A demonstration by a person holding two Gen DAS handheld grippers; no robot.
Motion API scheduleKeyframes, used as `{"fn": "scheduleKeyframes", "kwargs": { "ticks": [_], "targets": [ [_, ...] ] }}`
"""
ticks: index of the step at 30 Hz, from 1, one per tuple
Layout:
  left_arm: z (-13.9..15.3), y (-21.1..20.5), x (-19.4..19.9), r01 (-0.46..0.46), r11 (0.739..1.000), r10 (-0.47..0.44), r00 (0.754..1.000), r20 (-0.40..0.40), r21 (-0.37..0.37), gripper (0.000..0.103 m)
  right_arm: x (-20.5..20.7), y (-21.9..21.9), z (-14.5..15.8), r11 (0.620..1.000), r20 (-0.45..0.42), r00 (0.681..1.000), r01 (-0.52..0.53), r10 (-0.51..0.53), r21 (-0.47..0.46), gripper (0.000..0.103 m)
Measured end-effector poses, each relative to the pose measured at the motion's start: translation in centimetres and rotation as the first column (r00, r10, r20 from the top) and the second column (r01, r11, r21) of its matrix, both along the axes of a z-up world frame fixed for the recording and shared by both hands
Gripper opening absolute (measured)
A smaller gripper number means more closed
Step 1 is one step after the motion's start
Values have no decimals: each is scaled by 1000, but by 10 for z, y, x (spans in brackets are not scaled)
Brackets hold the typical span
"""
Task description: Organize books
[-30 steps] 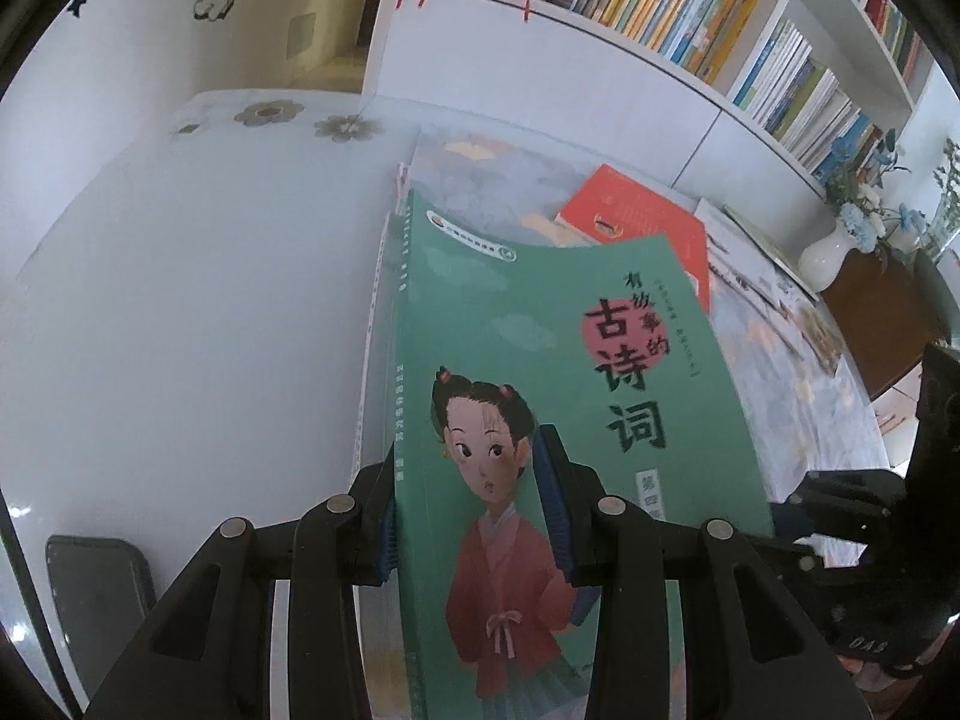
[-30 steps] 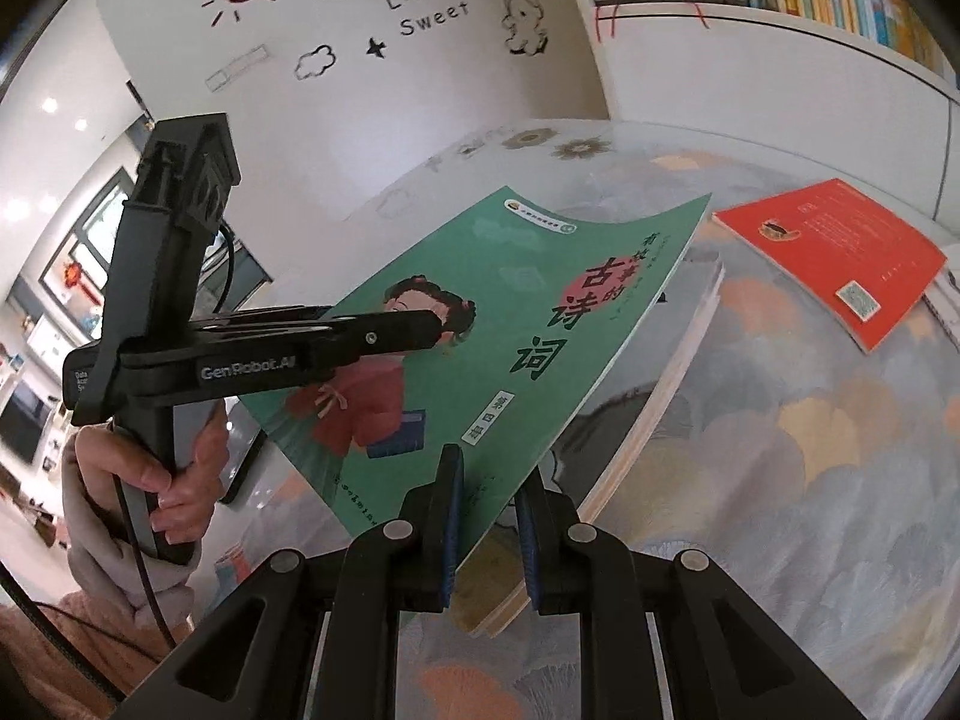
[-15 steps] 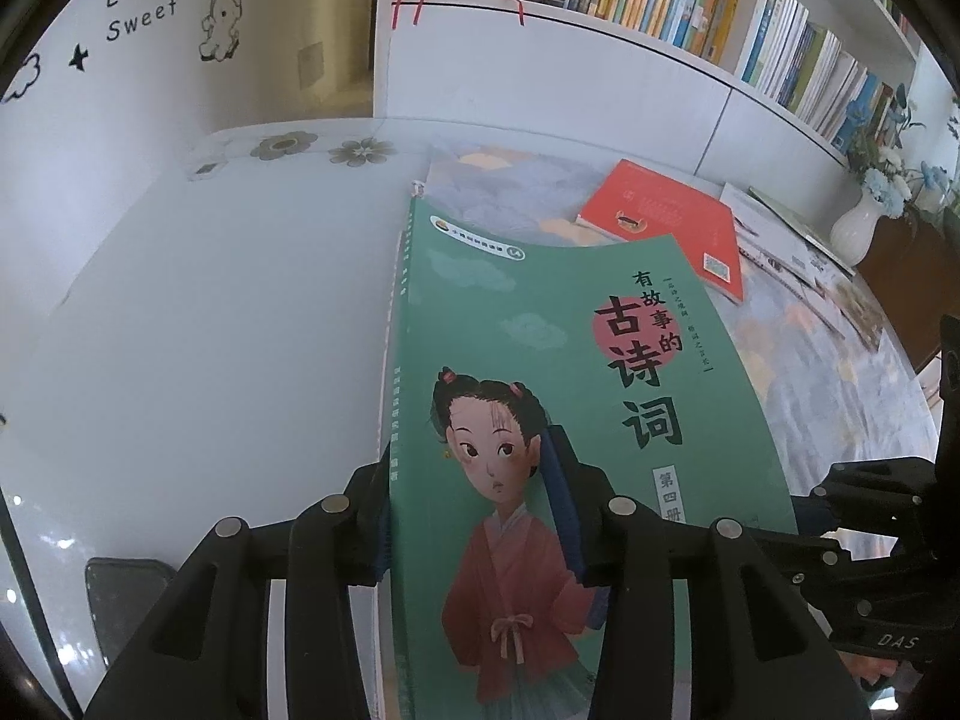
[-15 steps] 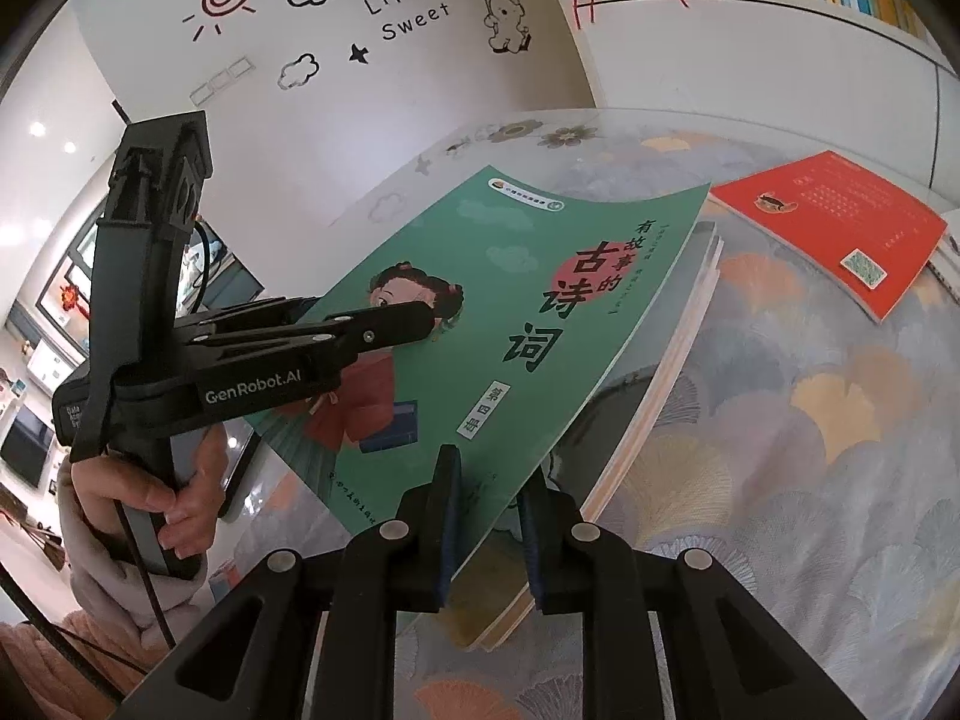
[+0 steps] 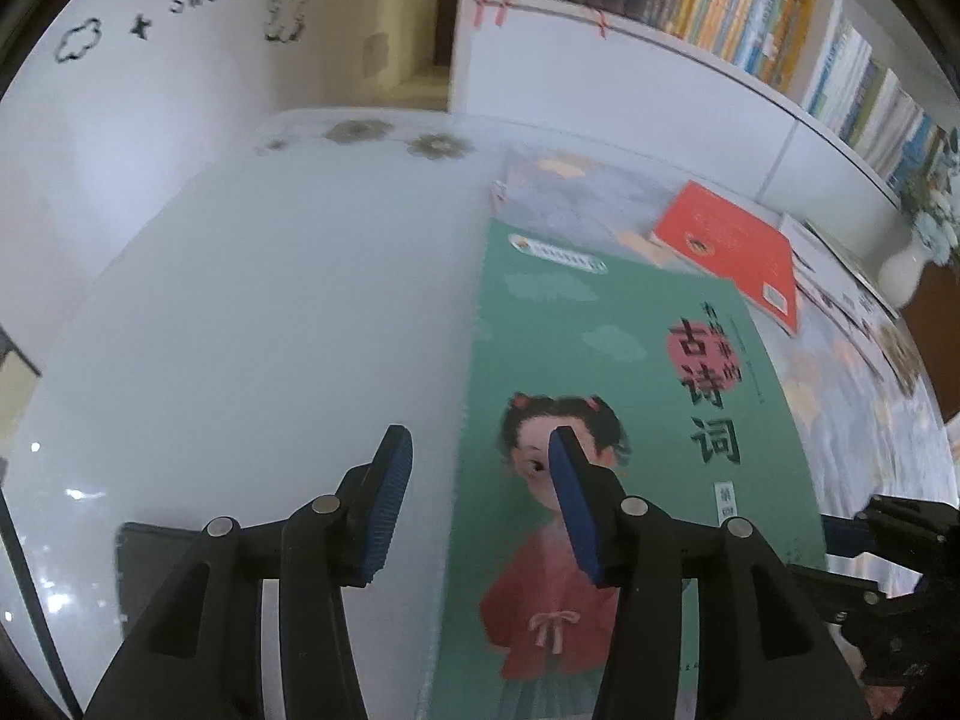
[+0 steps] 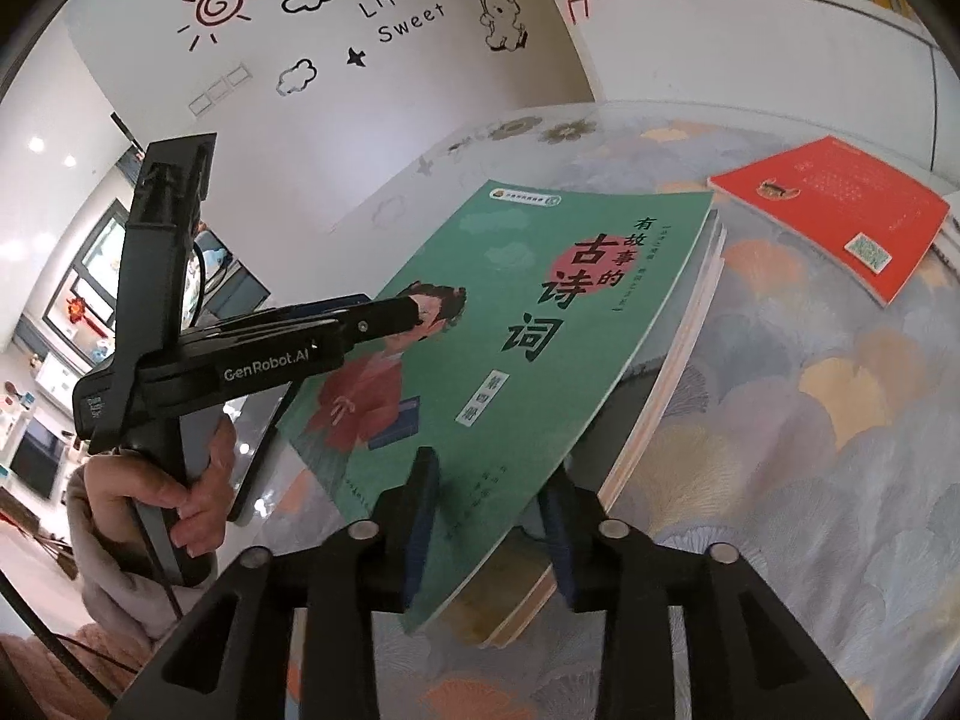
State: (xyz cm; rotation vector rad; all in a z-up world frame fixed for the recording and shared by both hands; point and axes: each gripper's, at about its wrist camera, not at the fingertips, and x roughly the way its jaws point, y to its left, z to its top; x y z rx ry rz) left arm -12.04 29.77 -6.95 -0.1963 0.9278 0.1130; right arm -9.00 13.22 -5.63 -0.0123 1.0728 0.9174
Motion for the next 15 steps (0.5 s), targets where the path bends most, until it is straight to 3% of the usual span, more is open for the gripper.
{"fn": "scheduleKeyframes", "kwargs": {
  "ticks": [3, 9, 11, 15],
  "targets": [
    [11, 0, -2, -22, 999, 22, 1000, 17, 38, 46, 4, -10, 6, 998, -11, 999, 52, -52, -46, 50],
    [28, -23, -3, 9, 1000, -9, 998, 55, 12, 46, 31, -69, 4, 990, -125, 982, 141, -140, -2, 50],
    [31, -38, -3, 43, 999, -42, 997, 61, -10, 45, 53, -95, 0, 977, -164, 964, 212, -207, 13, 50],
    [34, -94, 0, 188, 980, -184, 981, 56, -71, 45, 114, -156, -10, 921, -270, 896, 384, -354, 66, 50]
  ]
}}
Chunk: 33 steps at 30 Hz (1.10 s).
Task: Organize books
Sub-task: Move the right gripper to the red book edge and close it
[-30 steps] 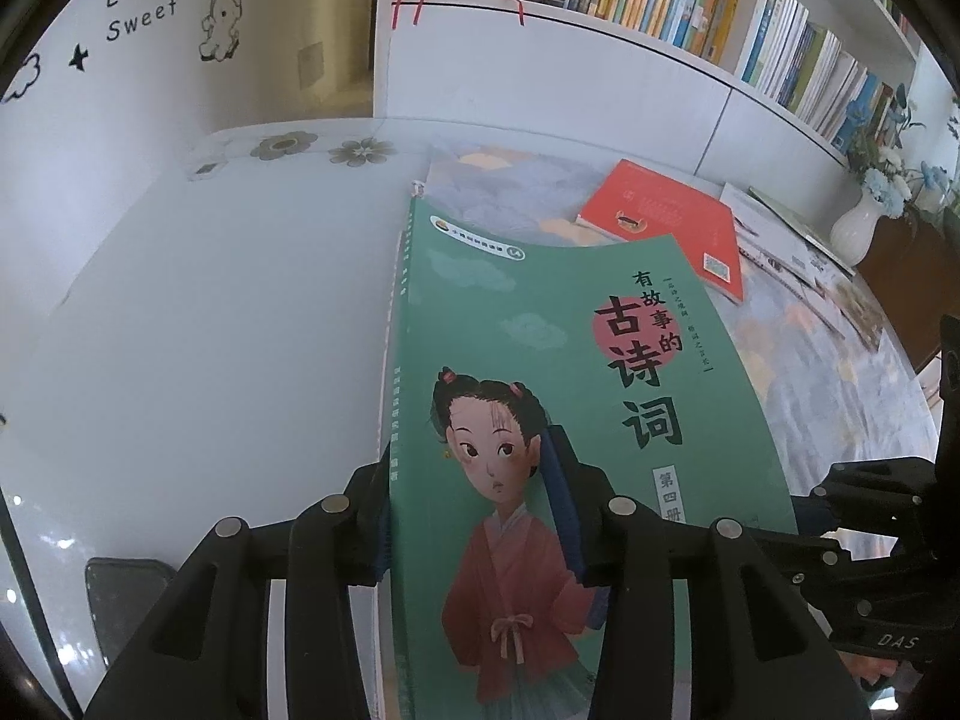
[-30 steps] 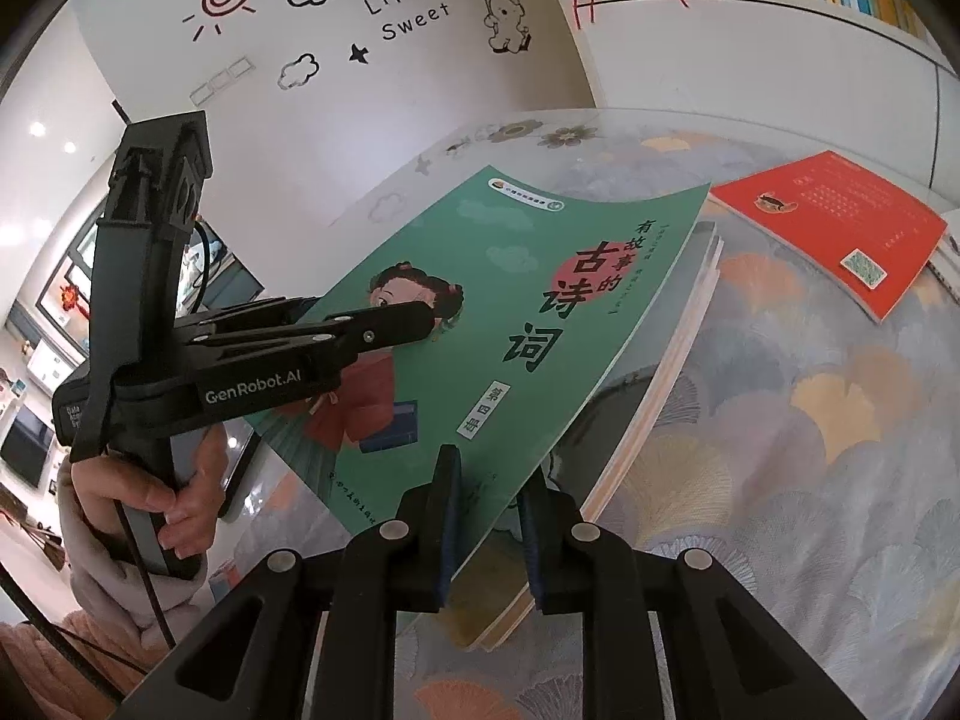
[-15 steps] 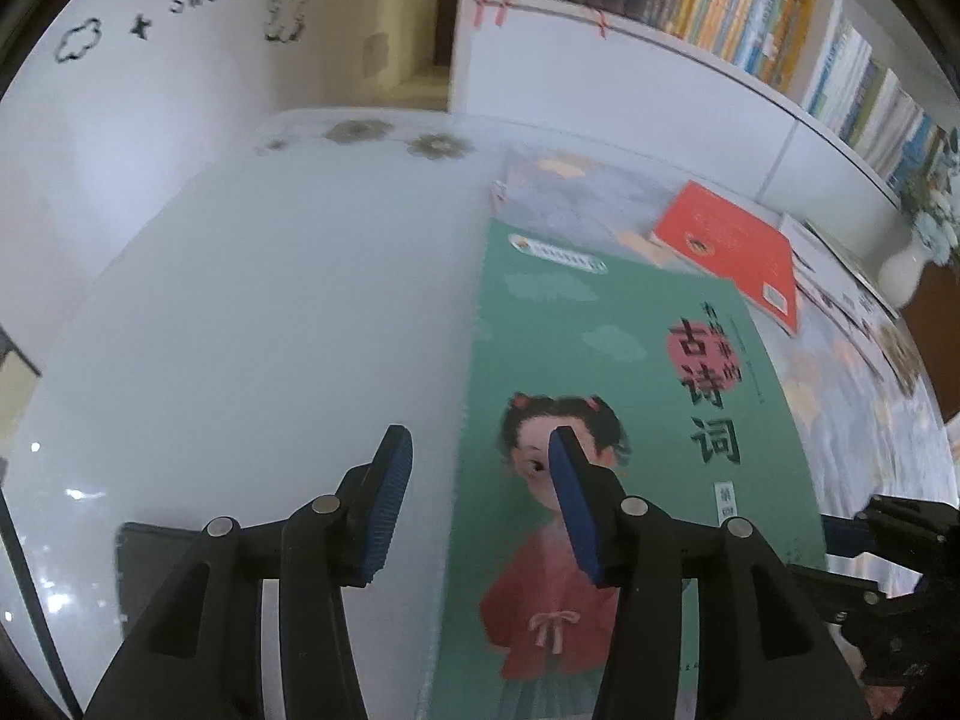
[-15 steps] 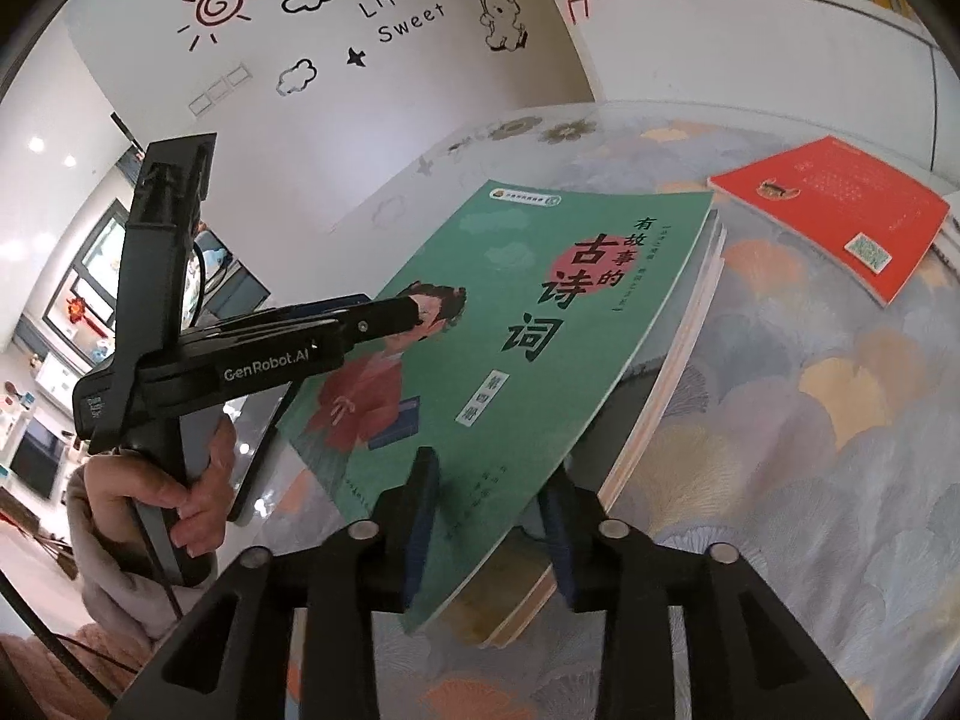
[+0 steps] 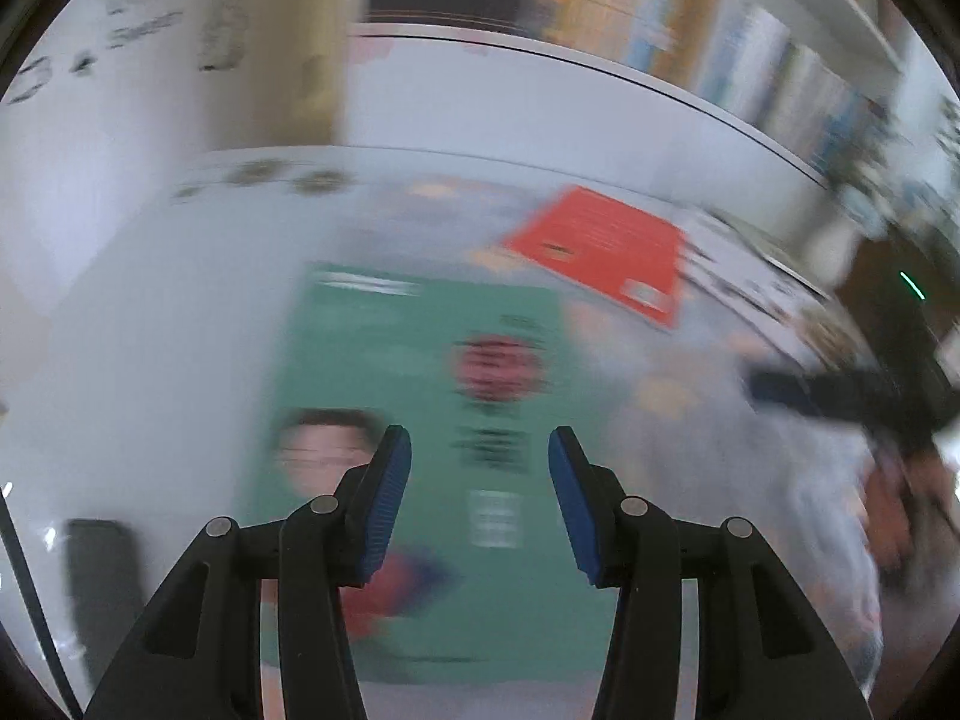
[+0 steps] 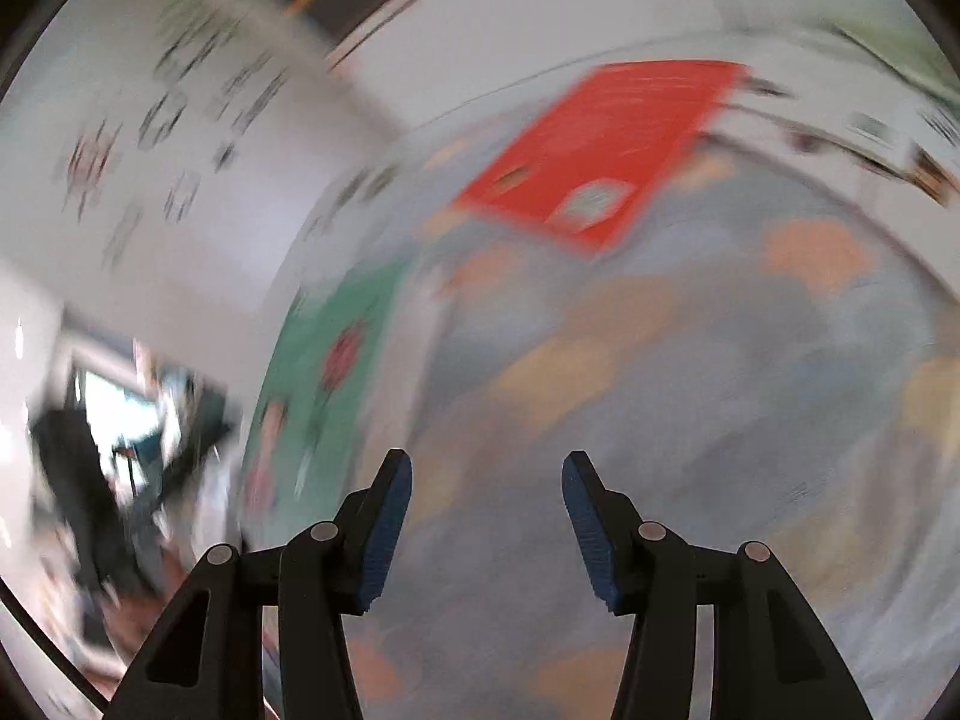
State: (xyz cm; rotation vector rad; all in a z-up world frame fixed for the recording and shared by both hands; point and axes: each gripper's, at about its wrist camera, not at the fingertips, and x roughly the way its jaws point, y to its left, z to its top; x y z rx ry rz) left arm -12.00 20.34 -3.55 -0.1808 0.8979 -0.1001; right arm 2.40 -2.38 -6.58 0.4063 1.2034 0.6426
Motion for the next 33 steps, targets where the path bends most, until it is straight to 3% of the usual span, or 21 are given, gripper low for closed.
{"fn": "scheduleKeyframes", "kwargs": {
  "ticks": [3, 8, 12, 16, 20, 22, 25, 27, 29, 30, 33],
  "targets": [
    [-1, -48, 3, 98, 995, -98, 995, -1, -37, 46, 40, -29, -2, 995, -7, 996, 93, -92, 44, 50],
    [-24, -111, 8, 184, 979, -189, 981, -51, -85, 46, 83, -34, -9, 982, -58, 991, 129, -122, 141, 50],
    [-44, -142, 9, 274, 958, -283, 954, -105, -88, 46, 107, -21, -20, 988, -53, 989, 142, -139, 63, 50],
    [-58, -146, 13, 285, 952, -300, 941, -154, -113, 45, 134, -17, -41, 981, -87, 983, 168, -160, 96, 50],
    [-58, -145, 11, 295, 947, -313, 938, -151, -131, 45, 153, -13, -50, 974, -150, 979, 162, -138, 160, 49],
    [-58, -144, 9, 298, 944, -317, 937, -146, -140, 45, 163, -2, -51, 981, -152, 985, 102, -76, 166, 49],
    [-60, -142, 6, 301, 943, -321, 937, -141, -145, 45, 171, 6, -54, 972, -142, 985, 127, -100, 195, 48],
    [-60, -142, 6, 303, 942, -323, 936, -140, -146, 45, 171, 10, -55, 972, -109, 988, 129, -110, 195, 43],
    [-60, -147, 8, 305, 941, -324, 936, -139, -145, 45, 169, 7, -58, 975, -75, 989, 139, -127, 172, 20],
    [-60, -146, 7, 305, 941, -325, 936, -139, -145, 45, 169, 5, -62, 974, -72, 988, 148, -138, 170, 14],
    [-60, -144, 9, 305, 941, -325, 936, -137, -148, 45, 172, 3, -65, 967, -77, 988, 145, -132, 208, 12]
  ]
}}
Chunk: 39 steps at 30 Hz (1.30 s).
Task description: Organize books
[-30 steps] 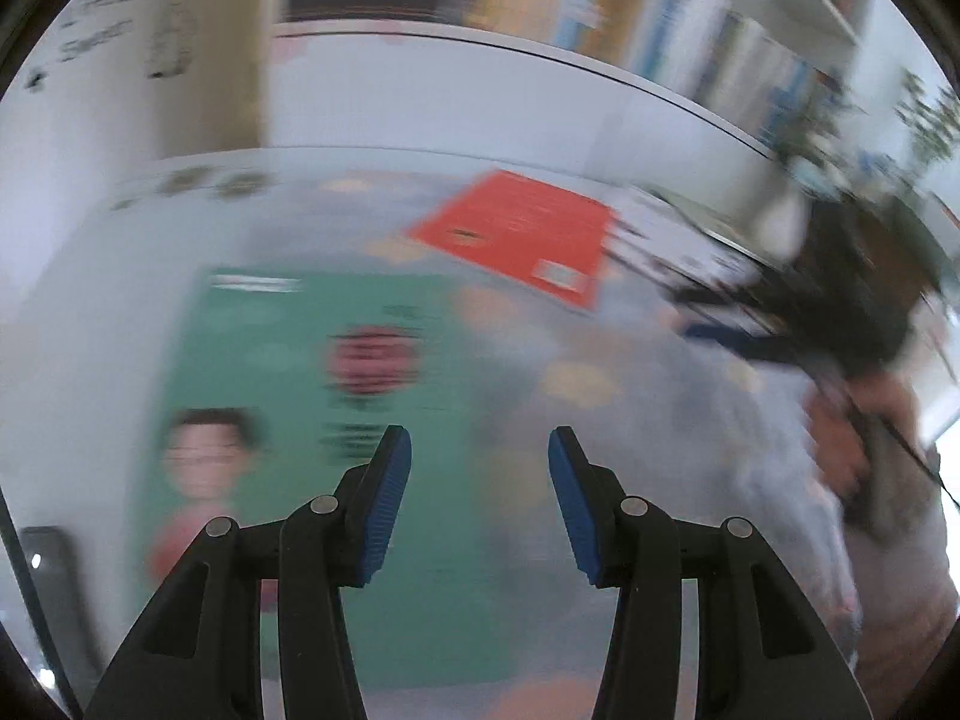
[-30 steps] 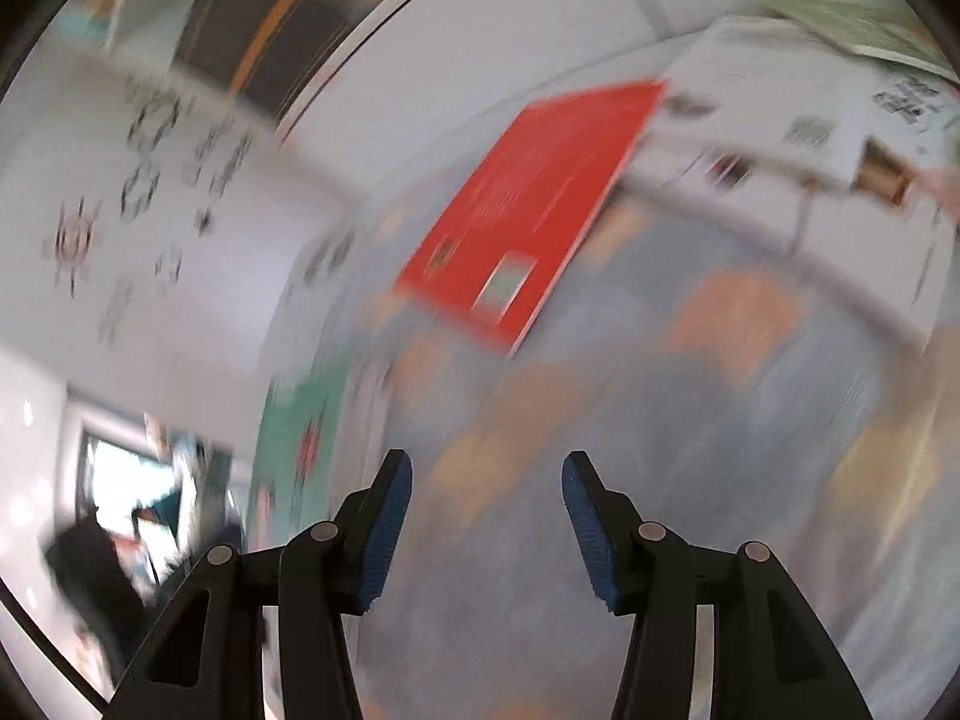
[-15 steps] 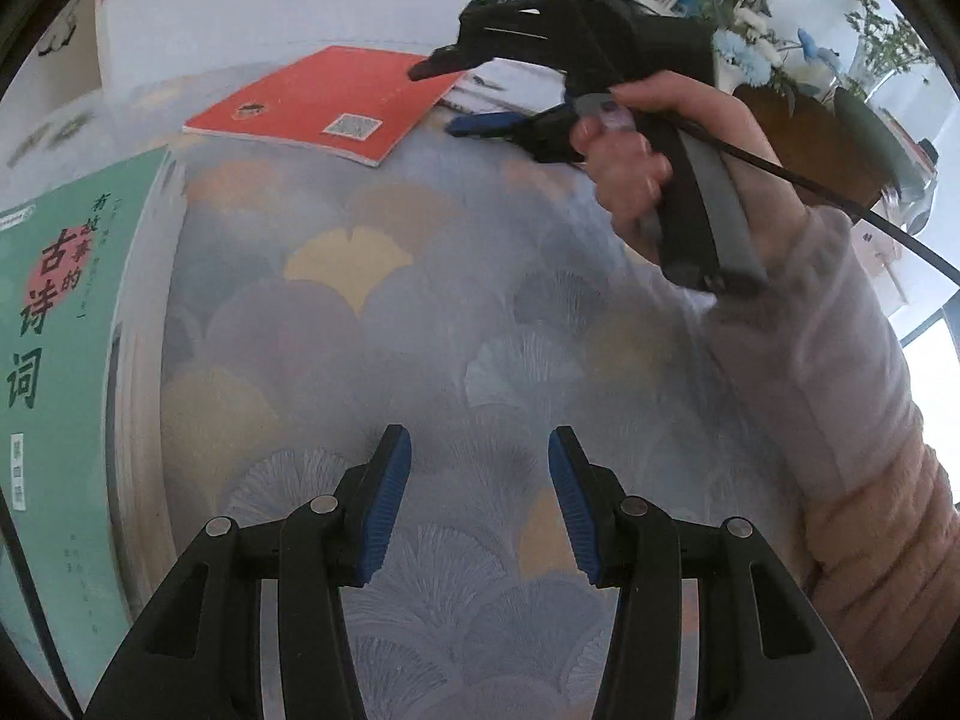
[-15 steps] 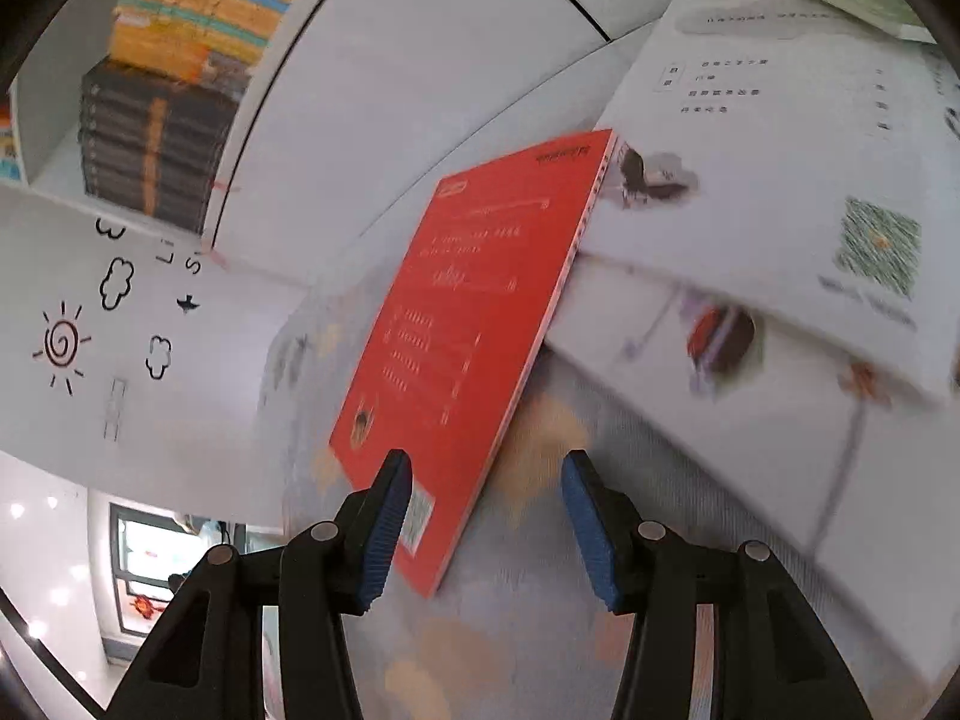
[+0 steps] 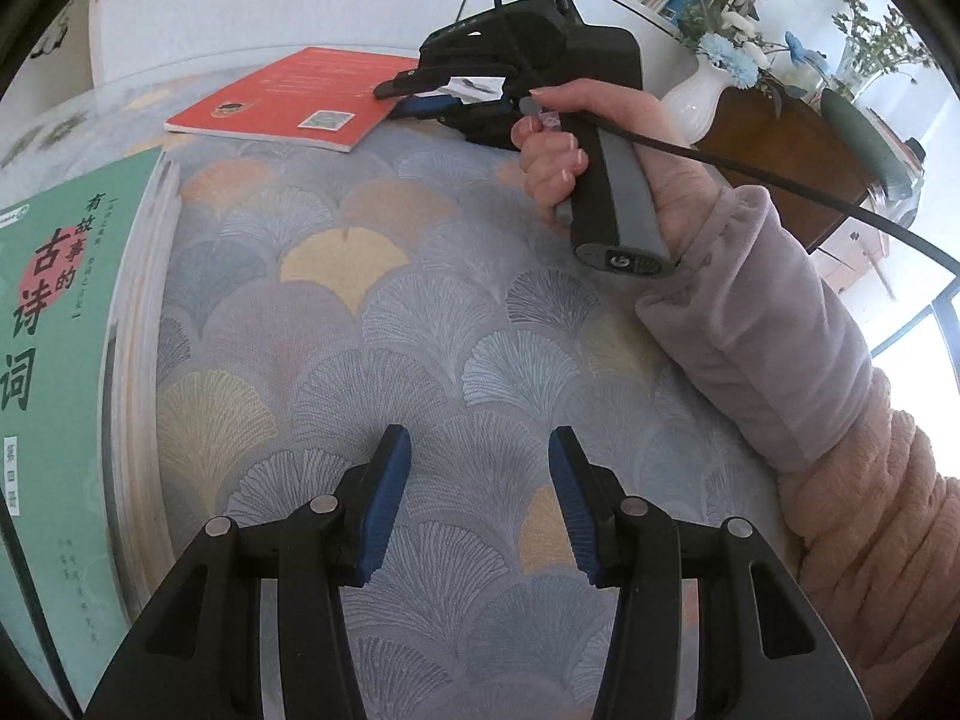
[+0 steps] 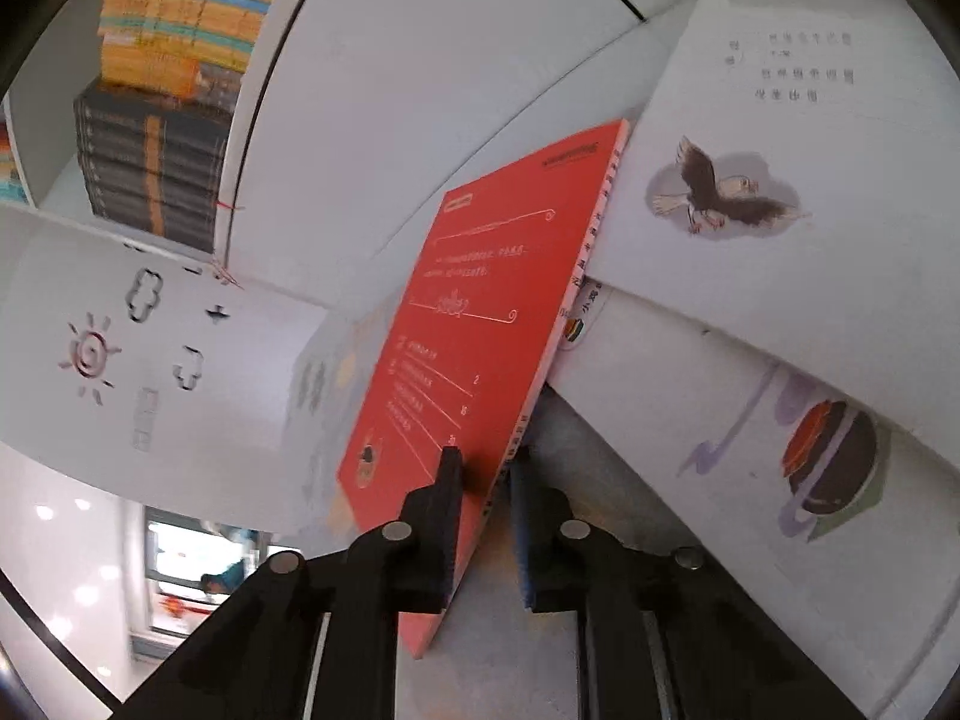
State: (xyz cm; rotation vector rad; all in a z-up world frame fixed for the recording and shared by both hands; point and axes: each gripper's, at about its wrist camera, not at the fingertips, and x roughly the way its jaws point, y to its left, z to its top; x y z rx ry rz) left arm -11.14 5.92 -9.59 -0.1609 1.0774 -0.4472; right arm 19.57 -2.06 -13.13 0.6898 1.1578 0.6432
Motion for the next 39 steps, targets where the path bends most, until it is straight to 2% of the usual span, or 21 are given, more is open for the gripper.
{"fn": "scheduleKeyframes", "kwargs": {
  "ticks": [4, 11, 16, 19, 24, 28, 30, 32, 35, 37, 39],
  "targets": [
    [0, 1, -1, 0, 1000, 0, 1000, 2, 2, 45, -3, 3, 2, 1000, 64, 998, 0, 1, -14, 12],
    [0, 1, 0, -4, 1000, 4, 1000, 8, -6, 45, -14, -2, 0, 1000, 108, 994, 6, -3, -21, 13],
    [0, 5, -2, -18, 1000, 18, 1000, 8, -12, 46, -18, -7, 1, 1000, 101, 995, 9, -9, 6, 12],
    [2, 8, -2, -40, 999, 40, 999, 10, 9, 46, -27, -10, 6, 1000, 76, 997, 0, -2, 26, 11],
    [4, 16, -2, -85, 996, 85, 996, 19, 41, 46, -67, -35, 32, 999, 66, 998, -27, 24, 41, 10],
    [12, 22, -4, -116, 992, 114, 993, 39, 47, 46, -116, -88, 73, 999, 53, 998, -38, 38, -2, 10],
    [19, 22, -7, -118, 992, 115, 991, 64, 45, 46, -141, -118, 103, 998, 55, 998, -36, 38, -47, 9],
    [25, 19, -11, -106, 994, 102, 991, 85, 41, 46, -169, -144, 146, 986, 90, 995, -20, 36, -165, 9],
    [27, 14, -15, -83, 995, 78, 992, 99, 46, 46, -209, -161, 213, 935, 211, 975, 14, 65, -354, 6],
    [26, 12, -18, -71, 996, 66, 993, 99, 47, 46, -227, -152, 227, 896, 250, 963, 19, 103, -444, 3],
    [26, 10, -19, -65, 996, 59, 993, 104, 55, 46, -236, -131, 214, 876, 227, 961, -31, 159, -481, 3]
  ]
}}
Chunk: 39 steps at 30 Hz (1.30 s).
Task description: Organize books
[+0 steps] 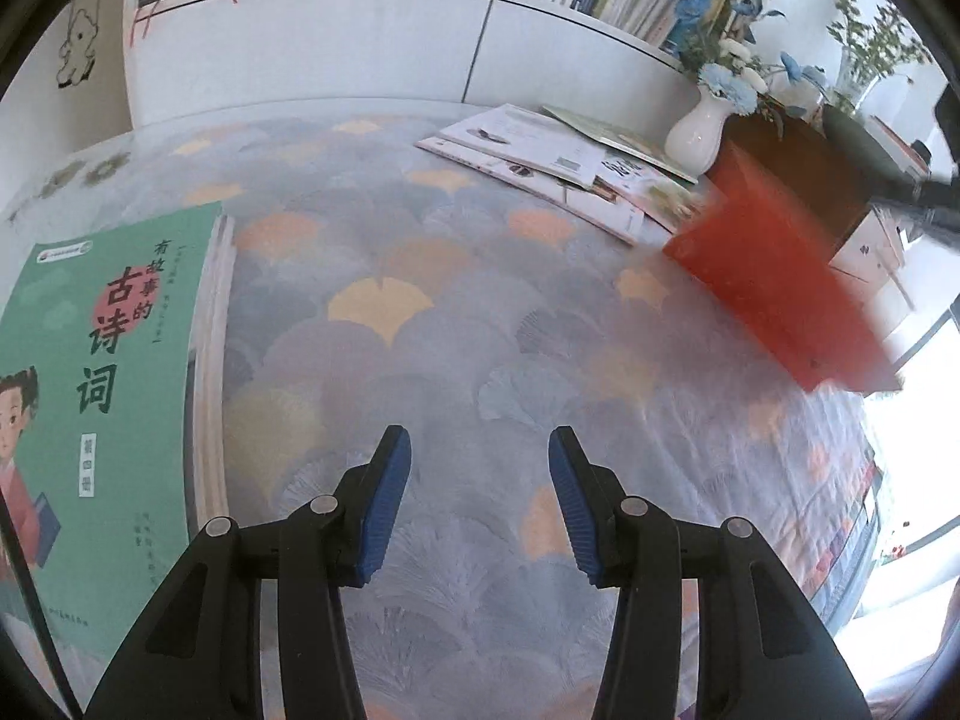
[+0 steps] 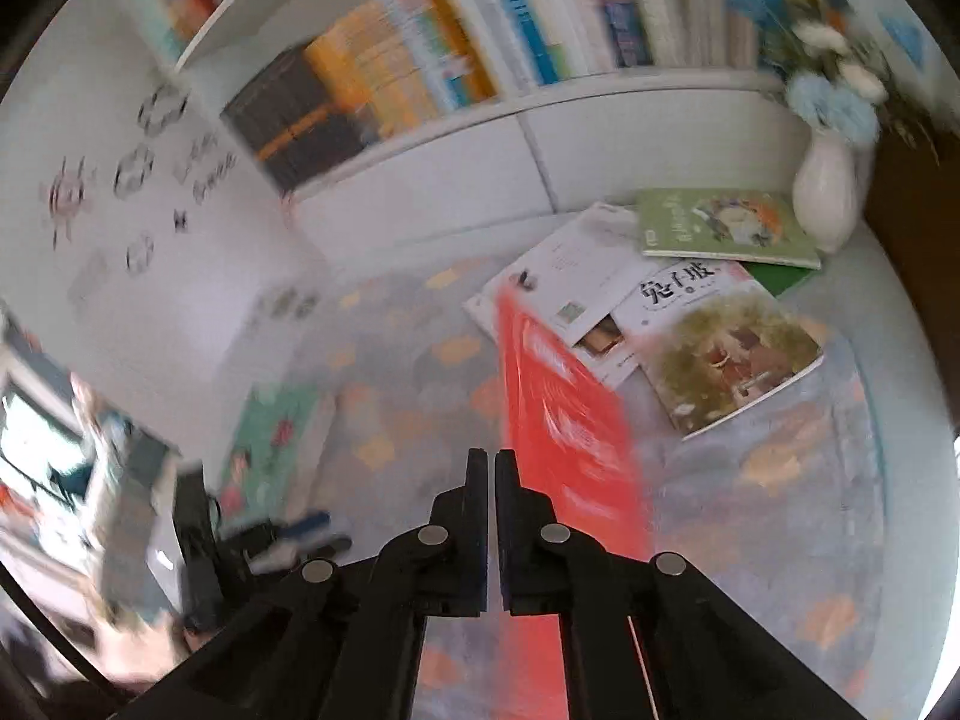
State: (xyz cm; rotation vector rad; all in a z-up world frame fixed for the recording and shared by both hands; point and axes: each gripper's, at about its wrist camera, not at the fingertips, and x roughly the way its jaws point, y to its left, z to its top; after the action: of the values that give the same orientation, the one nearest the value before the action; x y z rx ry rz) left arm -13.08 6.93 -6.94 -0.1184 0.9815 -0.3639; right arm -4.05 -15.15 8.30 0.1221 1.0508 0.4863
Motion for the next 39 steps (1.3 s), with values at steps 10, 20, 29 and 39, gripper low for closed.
{"fn": "scheduleKeyframes", "kwargs": {
  "ticks": [10, 20, 29, 39],
  "targets": [
    [-10, -15, -2, 40, 999, -39, 998, -52, 28, 46, 26, 3, -91, 999, -197, 980, -32, 40, 43, 10],
    [-4, -70, -39, 254, 967, -252, 961, -111, -1, 46, 52, -103, -157, 947, -172, 977, 65, -124, -314, 28],
    [-16, -104, -58, 350, 935, -337, 928, -162, 63, 47, 13, -100, -157, 944, -265, 964, -61, -29, -324, 35],
    [-16, -96, -31, 282, 955, -266, 951, -155, 92, 47, -29, -84, -160, 985, -345, 932, -148, 108, -91, 34]
  ]
}}
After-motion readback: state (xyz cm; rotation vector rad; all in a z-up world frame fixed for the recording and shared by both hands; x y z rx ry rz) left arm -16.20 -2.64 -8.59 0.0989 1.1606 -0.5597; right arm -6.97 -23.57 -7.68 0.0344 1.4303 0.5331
